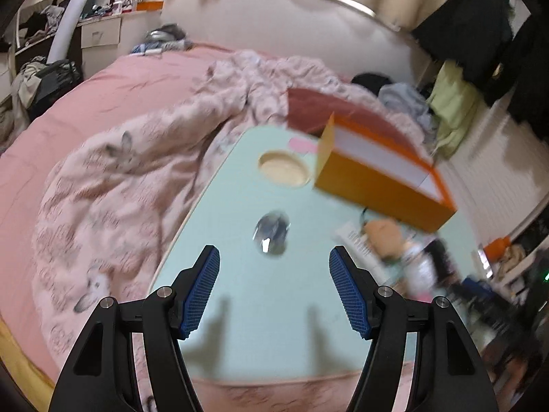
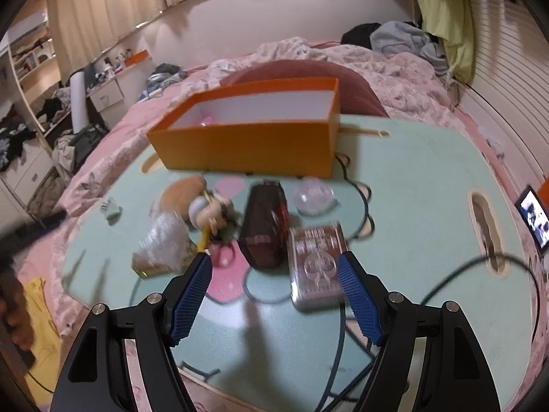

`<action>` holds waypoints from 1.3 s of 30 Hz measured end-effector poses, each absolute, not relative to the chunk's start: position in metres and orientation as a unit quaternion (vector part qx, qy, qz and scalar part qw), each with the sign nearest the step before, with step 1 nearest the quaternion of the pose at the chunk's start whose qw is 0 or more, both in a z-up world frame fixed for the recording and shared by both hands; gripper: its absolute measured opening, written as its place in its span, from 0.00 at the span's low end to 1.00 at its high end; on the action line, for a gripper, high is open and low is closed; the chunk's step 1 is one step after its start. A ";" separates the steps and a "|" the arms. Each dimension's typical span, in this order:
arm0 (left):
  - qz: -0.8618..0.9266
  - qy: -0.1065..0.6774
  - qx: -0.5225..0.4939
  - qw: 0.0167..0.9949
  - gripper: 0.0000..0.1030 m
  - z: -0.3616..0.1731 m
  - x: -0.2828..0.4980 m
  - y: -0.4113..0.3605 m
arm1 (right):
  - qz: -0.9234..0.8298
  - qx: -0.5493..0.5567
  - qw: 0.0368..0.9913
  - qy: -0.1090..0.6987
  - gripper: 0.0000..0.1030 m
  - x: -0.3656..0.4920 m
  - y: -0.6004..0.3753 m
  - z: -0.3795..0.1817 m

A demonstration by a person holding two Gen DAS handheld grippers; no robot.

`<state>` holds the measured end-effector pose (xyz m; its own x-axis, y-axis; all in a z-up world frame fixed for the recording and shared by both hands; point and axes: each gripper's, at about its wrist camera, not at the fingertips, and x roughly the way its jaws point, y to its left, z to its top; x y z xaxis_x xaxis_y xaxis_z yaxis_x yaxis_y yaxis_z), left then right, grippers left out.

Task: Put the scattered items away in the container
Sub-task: 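Reach into the box and grasp the pink ball with the right gripper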

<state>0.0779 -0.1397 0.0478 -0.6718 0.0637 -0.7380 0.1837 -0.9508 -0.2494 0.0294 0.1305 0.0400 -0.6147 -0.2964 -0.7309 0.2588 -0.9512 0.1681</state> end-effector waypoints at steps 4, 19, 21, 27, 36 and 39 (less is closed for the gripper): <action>-0.903 0.118 0.411 0.040 0.65 0.035 0.071 -0.135 | -0.909 0.369 0.193 -0.026 0.73 -0.001 0.112 0.095; -0.865 0.264 0.426 -0.036 0.65 0.009 -0.015 -0.170 | -0.773 0.597 0.198 -0.082 0.27 -0.224 -0.014 0.029; -0.862 0.266 0.428 -0.052 0.65 0.006 -0.014 -0.162 | -0.780 0.596 0.171 -0.084 0.27 -0.233 -0.016 0.021; -0.857 0.257 0.433 -0.108 0.53 0.004 -0.007 -0.127 | -0.770 0.605 0.180 -0.097 0.27 -0.248 -0.023 0.007; -0.853 0.259 0.438 -0.120 0.53 0.004 -0.007 -0.116 | -0.764 0.611 0.205 -0.034 0.25 -0.247 -0.043 0.004; -0.853 0.261 0.435 -0.118 0.53 0.005 -0.003 -0.121 | -0.769 0.599 0.211 -0.068 0.18 -0.243 -0.029 0.012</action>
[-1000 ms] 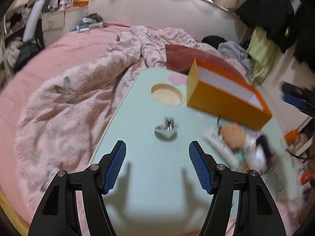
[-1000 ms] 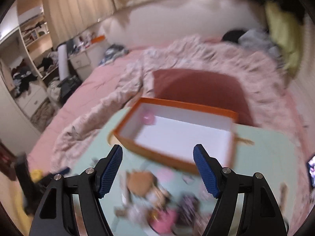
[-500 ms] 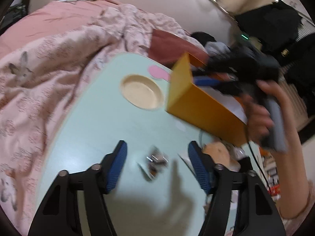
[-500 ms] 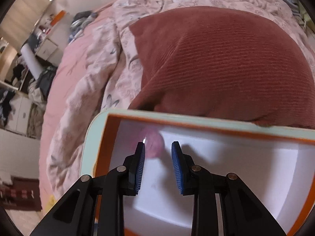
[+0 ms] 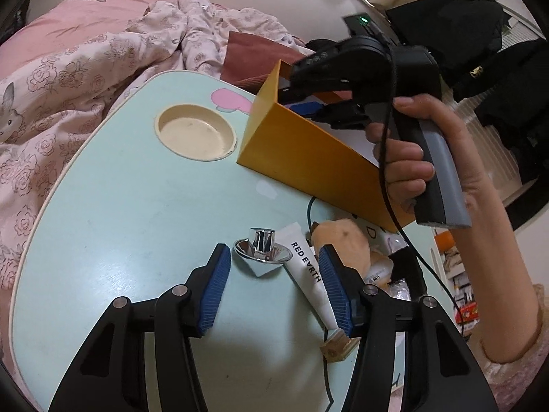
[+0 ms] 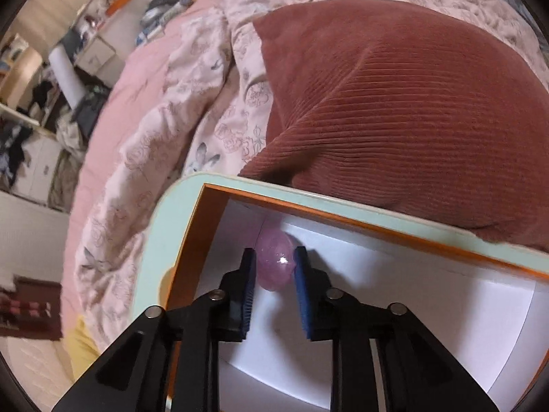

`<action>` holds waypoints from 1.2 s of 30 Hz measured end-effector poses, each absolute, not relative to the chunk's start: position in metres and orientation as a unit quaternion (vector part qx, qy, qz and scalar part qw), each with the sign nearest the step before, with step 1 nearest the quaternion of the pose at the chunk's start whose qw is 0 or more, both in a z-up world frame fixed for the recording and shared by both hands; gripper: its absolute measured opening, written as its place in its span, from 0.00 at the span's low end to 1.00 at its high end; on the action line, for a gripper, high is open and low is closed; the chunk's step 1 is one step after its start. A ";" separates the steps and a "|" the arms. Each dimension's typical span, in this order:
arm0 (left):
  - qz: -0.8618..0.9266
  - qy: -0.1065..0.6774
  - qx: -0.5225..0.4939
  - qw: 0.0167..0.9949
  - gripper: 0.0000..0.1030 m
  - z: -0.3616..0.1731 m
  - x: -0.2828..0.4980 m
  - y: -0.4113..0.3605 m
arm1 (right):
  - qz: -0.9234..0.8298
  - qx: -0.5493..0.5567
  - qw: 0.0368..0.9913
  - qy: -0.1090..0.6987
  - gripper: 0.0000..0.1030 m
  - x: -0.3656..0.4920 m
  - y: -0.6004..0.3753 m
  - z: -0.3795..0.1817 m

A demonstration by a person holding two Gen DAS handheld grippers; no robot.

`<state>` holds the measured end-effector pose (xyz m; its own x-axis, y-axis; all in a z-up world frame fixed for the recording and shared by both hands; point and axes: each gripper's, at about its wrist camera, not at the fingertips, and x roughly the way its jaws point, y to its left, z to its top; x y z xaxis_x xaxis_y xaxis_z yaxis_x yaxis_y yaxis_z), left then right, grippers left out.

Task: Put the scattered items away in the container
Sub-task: 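Reach into the box and grasp the pink ball with the right gripper, then lift the pink ball out and set it on the table, open right gripper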

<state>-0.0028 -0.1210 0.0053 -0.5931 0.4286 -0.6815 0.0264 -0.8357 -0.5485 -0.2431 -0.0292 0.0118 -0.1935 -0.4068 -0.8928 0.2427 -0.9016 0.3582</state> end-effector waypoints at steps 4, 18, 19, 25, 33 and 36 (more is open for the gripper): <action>0.861 -0.253 -0.427 0.112 0.53 0.011 0.002 -0.125 | -0.788 0.555 0.239 -0.116 0.18 -0.231 -0.001 0.045; 0.881 -0.178 -0.426 0.101 0.53 0.030 0.035 -0.102 | -0.791 0.534 0.291 -0.069 0.18 -0.057 0.098 0.065; 0.882 -0.169 -0.427 0.102 0.53 0.031 0.037 -0.097 | -0.788 0.538 0.291 -0.071 0.18 -0.051 0.101 0.057; 0.898 -0.077 -0.423 0.096 0.53 0.040 0.036 -0.051 | -0.787 0.547 0.279 -0.055 0.19 -0.036 0.104 0.033; 0.884 -0.034 -0.434 0.169 0.53 0.036 0.028 0.009 | -0.842 0.478 0.239 -0.073 0.27 -0.016 0.136 0.054; 0.881 -0.008 -0.437 0.181 0.53 0.034 0.032 0.025 | -0.859 0.461 0.216 -0.055 0.32 -0.001 0.144 0.059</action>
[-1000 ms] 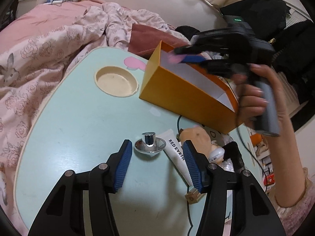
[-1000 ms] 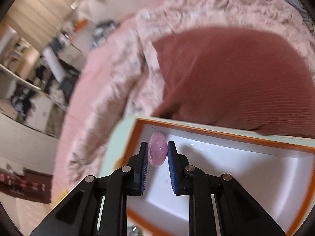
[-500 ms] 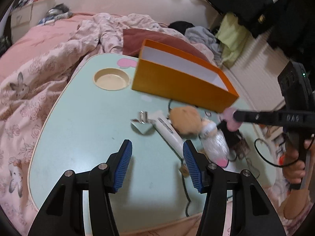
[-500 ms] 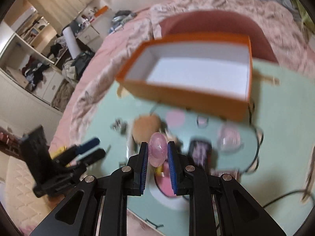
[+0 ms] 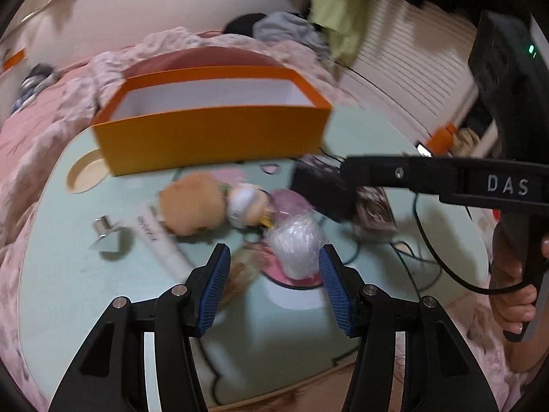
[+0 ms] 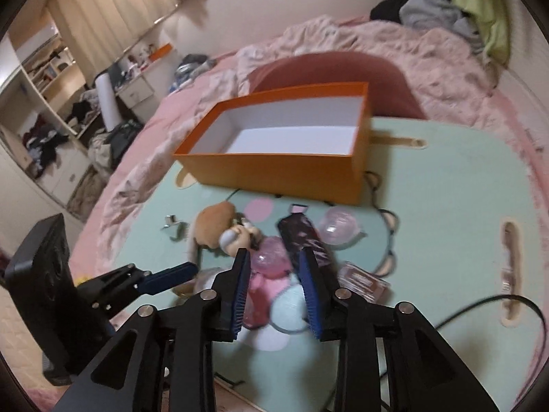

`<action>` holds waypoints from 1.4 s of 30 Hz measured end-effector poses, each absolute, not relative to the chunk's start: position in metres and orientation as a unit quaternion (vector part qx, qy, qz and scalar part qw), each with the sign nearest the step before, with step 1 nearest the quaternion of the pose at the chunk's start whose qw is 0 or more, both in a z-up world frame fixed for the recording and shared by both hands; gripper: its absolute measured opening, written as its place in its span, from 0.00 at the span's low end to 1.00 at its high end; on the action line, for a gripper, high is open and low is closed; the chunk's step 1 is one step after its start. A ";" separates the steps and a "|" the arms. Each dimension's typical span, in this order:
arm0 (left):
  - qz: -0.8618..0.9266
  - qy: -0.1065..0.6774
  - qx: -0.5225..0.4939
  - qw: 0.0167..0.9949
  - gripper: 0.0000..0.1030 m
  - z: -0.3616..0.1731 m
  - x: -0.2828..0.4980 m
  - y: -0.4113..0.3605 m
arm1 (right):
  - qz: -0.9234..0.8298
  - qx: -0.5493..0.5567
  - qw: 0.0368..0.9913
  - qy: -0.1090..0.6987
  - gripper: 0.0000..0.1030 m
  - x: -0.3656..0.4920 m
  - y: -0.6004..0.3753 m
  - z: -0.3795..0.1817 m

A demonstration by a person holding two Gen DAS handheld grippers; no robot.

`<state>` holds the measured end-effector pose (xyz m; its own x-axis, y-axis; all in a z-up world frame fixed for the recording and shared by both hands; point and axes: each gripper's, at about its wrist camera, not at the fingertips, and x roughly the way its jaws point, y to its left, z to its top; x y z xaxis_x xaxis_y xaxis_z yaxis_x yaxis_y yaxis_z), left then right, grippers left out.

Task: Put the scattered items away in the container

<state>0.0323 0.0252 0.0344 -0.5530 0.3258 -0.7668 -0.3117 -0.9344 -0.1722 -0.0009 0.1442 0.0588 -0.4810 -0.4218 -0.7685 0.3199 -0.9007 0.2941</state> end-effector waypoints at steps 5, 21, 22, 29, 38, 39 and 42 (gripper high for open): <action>0.880 -0.016 -0.446 0.165 0.53 0.040 0.045 0.009 | -0.889 0.433 0.149 0.015 0.55 0.033 0.143 0.057; 0.880 0.011 -0.475 0.031 0.73 0.011 0.065 -0.015 | -0.880 0.463 0.070 0.078 0.79 0.062 0.131 0.005; 0.881 0.013 -0.472 0.031 0.78 0.009 0.064 -0.014 | -0.879 0.466 0.071 0.078 0.87 0.061 0.131 0.004; 0.884 -0.007 -0.466 0.037 1.00 0.002 0.059 -0.019 | -0.870 0.484 0.077 0.059 1.00 0.055 0.136 -0.004; 0.885 -0.006 -0.464 0.039 1.00 0.000 0.059 -0.019 | -0.870 0.484 0.078 0.060 1.00 0.055 0.136 -0.003; 0.885 -0.006 -0.464 0.039 1.00 0.000 0.059 -0.019 | -0.870 0.484 0.078 0.060 1.00 0.055 0.136 -0.003; 0.885 -0.006 -0.464 0.039 1.00 0.000 0.058 -0.019 | -0.870 0.484 0.077 0.060 1.00 0.054 0.136 -0.003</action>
